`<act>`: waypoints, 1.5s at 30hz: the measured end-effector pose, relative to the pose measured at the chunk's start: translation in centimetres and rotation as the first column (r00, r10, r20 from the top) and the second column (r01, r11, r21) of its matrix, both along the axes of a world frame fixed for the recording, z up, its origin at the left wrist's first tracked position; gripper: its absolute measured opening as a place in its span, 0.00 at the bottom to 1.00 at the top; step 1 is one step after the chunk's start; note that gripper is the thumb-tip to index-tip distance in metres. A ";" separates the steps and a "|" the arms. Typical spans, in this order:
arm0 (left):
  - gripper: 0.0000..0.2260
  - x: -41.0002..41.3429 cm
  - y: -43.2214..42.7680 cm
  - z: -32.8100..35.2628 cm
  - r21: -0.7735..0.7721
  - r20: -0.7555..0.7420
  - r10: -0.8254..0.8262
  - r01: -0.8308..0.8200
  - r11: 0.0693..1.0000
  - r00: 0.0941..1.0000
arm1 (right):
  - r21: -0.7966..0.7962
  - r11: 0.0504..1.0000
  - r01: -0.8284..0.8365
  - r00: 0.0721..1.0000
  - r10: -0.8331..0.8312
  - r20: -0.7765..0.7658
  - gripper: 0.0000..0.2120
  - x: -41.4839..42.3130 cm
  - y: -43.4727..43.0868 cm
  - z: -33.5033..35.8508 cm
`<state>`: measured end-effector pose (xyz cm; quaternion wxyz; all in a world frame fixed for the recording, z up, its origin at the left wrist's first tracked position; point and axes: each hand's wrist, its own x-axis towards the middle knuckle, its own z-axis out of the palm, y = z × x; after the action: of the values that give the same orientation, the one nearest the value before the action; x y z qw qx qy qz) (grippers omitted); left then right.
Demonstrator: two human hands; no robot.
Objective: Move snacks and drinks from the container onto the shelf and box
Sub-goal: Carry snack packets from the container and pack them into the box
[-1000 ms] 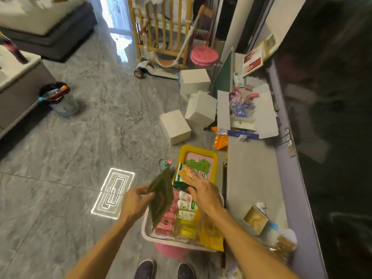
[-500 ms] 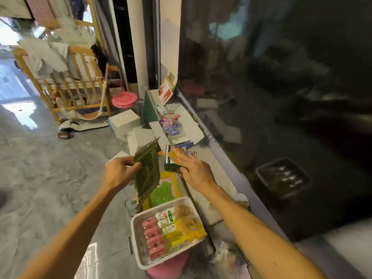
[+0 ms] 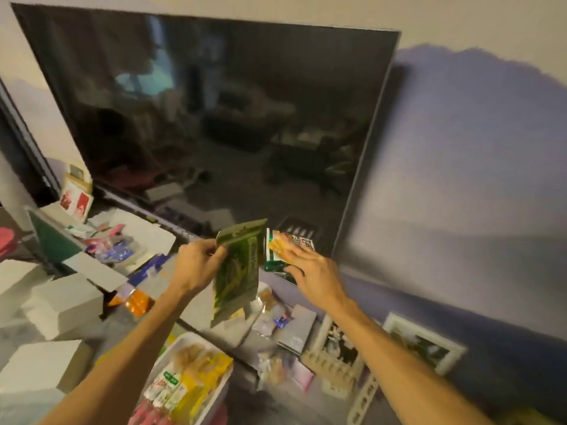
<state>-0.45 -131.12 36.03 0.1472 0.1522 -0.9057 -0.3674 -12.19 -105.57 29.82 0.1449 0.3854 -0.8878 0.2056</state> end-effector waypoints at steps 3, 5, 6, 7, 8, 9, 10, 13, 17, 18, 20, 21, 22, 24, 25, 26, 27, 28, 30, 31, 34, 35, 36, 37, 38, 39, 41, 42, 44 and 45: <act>0.11 -2.1 7.0 0.5 -0.020 -0.023 -0.127 0.127 0.992 0.992 | -0.015 0.991 0.135 0.991 -0.135 -0.007 0.28 1.4 8.7 -0.1; 0.14 -3.4 12.0 0.3 -0.036 -0.035 -0.196 0.195 0.980 0.980 | -0.020 0.975 0.220 0.975 -0.221 -0.023 0.29 3.1 14.8 0.1; 0.15 -3.8 14.6 0.2 -0.034 -0.042 -0.234 0.233 0.972 0.971 | -0.023 0.969 0.247 0.969 -0.248 -0.024 0.29 4.2 17.9 0.4; 0.15 -4.0 17.4 0.0 -0.026 -0.052 -0.274 0.273 0.962 0.960 | -0.022 0.962 0.273 0.962 -0.274 -0.024 0.28 5.5 21.1 0.5; 0.15 -3.9 20.5 -0.1 -0.020 -0.069 -0.312 0.312 0.950 0.947 | -0.016 0.949 0.314 0.949 -0.314 -0.027 0.27 6.9 24.3 0.8; 0.14 -3.7 23.6 -0.2 -0.021 -0.091 -0.349 0.349 0.937 0.933 | -0.013 0.931 0.363 0.931 -0.364 -0.037 0.26 8.4 27.4 1.0; 0.14 -3.4 26.7 -0.3 -0.023 -0.112 -0.383 0.383 0.924 0.917 | -0.013 0.907 0.422 0.906 -0.422 -0.043 0.25 10.0 30.5 1.2; 0.15 -2.1 36.1 -0.7 -0.013 -0.129 -0.474 0.476 0.879 0.871 | -0.002 0.833 0.554 0.832 -0.554 -0.027 0.24 15.0 39.4 1.3; 0.17 -0.5 48.2 -1.6 -0.019 -0.151 -0.605 0.609 0.793 0.782 | 0.021 0.711 0.703 0.711 -0.703 0.012 0.25 21.2 50.0 0.5; 0.17 0.1 51.2 -1.8 -0.019 -0.163 -0.639 0.645 0.764 0.752 | 0.034 0.684 0.729 0.684 -0.730 0.020 0.24 22.8 52.5 0.4; 0.17 1.7 57.1 -1.7 -0.007 -0.175 -0.699 0.709 0.705 0.694 | 0.051 0.632 0.773 0.632 -0.775 0.030 0.23 25.8 57.3 0.1; 0.17 2.3 59.9 -1.9 0.005 -0.172 -0.724 0.735 0.678 0.668 | 0.049 0.605 0.795 0.604 -0.797 0.035 0.23 27.2 59.6 0.0; 0.17 2.7 62.7 -2.2 0.012 -0.172 -0.748 0.761 0.649 0.641 | 0.047 0.574 0.817 0.572 -0.819 0.046 0.23 28.7 61.8 -0.1; 0.16 3.3 68.1 -2.7 0.014 -0.171 -0.795 0.809 0.588 0.581 | 0.042 0.503 0.863 0.500 -0.863 0.073 0.24 31.5 65.8 -0.2; 0.15 3.5 70.7 -2.9 0.015 -0.167 -0.817 0.830 0.558 0.552 | 0.041 0.468 0.883 0.463 -0.882 0.086 0.23 32.8 67.7 -0.2; 0.14 3.7 73.4 -3.1 0.014 -0.169 -0.837 0.851 0.525 0.520 | 0.039 0.433 0.900 0.428 -0.899 0.096 0.23 33.9 69.4 -0.2; 0.14 4.1 76.1 -3.1 0.016 -0.178 -0.856 0.871 0.490 0.485 | 0.027 0.403 0.915 0.399 -0.912 0.092 0.23 34.9 71.1 -0.2; 0.13 4.3 78.8 -3.3 0.015 -0.181 -0.870 0.886 0.463 0.458 | 0.022 0.377 0.926 0.374 -0.924 0.076 0.23 35.7 72.9 -0.3; 0.12 4.7 84.1 -3.6 0.032 -0.177 -0.890 0.906 0.422 0.421 | 0.040 0.333 0.942 0.330 -0.941 0.072 0.25 36.8 76.9 -1.1; 0.12 4.6 86.6 -4.0 0.044 -0.172 -0.896 0.912 0.408 0.409 | 0.048 0.315 0.948 0.311 -0.947 0.081 0.25 37.1 79.1 -1.5; 0.13 4.2 93.6 -5.1 0.112 -0.149 -0.908 0.919 0.378 0.392 | 0.050 0.261 0.964 0.254 -0.961 0.113 0.22 37.8 84.6 -1.5; 0.12 4.0 95.8 -5.3 0.141 -0.138 -0.910 0.917 0.374 0.392 | 0.036 0.253 0.967 0.247 -0.961 0.123 0.21 37.9 86.2 -1.2; 0.12 3.8 97.8 -5.2 0.165 -0.123 -0.912 0.914 0.369 0.391 | 0.030 0.249 0.968 0.243 -0.961 0.130 0.21 37.9 87.7 -1.0; 0.11 3.6 99.8 -5.2 0.188 -0.107 -0.917 0.913 0.362 0.385 | 0.037 0.242 0.970 0.234 -0.962 0.140 0.21 37.8 89.2 -1.1; 0.10 3.2 101.7 -5.2 0.213 -0.083 -0.921 0.910 0.357 0.380 | 0.058 0.231 0.971 0.219 -0.962 0.162 0.21 37.5 91.0 -1.3; 0.10 2.6 103.6 -5.4 0.239 -0.063 -0.926 0.906 0.349 0.373 | 0.071 0.219 0.973 0.203 -0.962 0.182 0.20 37.2 92.8 -1.6; 0.11 1.3 106.8 -5.8 0.283 -0.031 -0.926 0.892 0.354 0.377 | 0.096 0.206 0.974 0.184 -0.963 0.197 0.20 36.4 96.3 -2.6; 0.12 0.6 108.3 -6.2 0.293 -0.022 -0.922 0.884 0.364 0.387 | 0.117 0.205 0.972 0.178 -0.962 0.208 0.21 36.1 98.0 -3.0; 0.12 -0.7 111.1 -7.1 0.279 -0.006 -0.909 0.874 0.398 0.416 | 0.141 0.208 0.968 0.174 -0.959 0.223 0.21 35.5 101.0 -3.3; 0.12 -1.2 112.3 -7.6 0.269 0.004 -0.903 0.869 0.414 0.429 | 0.150 0.214 0.965 0.177 -0.957 0.229 0.21 35.2 102.4 -3.4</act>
<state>-1.63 -18.85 28.45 -0.1557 -0.3075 -0.8082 -0.4774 23.05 -3.21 26.39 0.1234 -0.2913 -0.9393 0.1326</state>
